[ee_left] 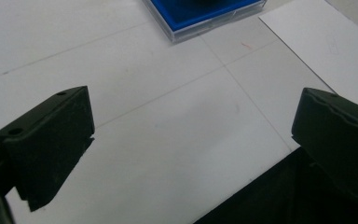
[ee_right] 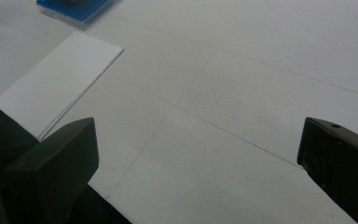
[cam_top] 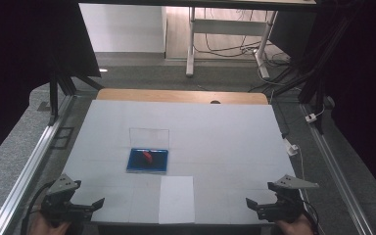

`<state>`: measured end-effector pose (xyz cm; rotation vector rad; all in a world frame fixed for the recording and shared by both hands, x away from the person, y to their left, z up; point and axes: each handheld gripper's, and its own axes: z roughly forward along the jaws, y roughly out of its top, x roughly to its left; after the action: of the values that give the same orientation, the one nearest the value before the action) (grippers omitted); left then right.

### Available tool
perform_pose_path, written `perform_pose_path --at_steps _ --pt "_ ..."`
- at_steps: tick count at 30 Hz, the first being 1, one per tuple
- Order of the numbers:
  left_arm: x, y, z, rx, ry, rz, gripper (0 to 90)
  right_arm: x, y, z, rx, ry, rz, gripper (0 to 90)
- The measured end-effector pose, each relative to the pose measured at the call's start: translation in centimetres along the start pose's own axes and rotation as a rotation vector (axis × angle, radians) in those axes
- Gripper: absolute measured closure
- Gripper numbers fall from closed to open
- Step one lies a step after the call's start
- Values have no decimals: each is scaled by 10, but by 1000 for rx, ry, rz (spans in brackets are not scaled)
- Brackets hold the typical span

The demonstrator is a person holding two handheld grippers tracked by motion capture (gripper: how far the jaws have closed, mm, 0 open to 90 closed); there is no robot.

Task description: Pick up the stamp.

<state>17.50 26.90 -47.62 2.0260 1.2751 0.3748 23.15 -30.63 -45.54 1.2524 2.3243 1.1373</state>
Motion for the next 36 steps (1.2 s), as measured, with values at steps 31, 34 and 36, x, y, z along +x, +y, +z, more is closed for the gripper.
perform_pose_path --at_steps 31,34,36 --pt "-6 33 29 -68 -111 83 0 1 0 2 14 19 -12 0" --pt "-8 39 36 -71 -117 102 0 1 0 2 16 16 -14 0" --pt "-9 41 38 -73 -119 103 0 1 0 2 17 16 -15 0"
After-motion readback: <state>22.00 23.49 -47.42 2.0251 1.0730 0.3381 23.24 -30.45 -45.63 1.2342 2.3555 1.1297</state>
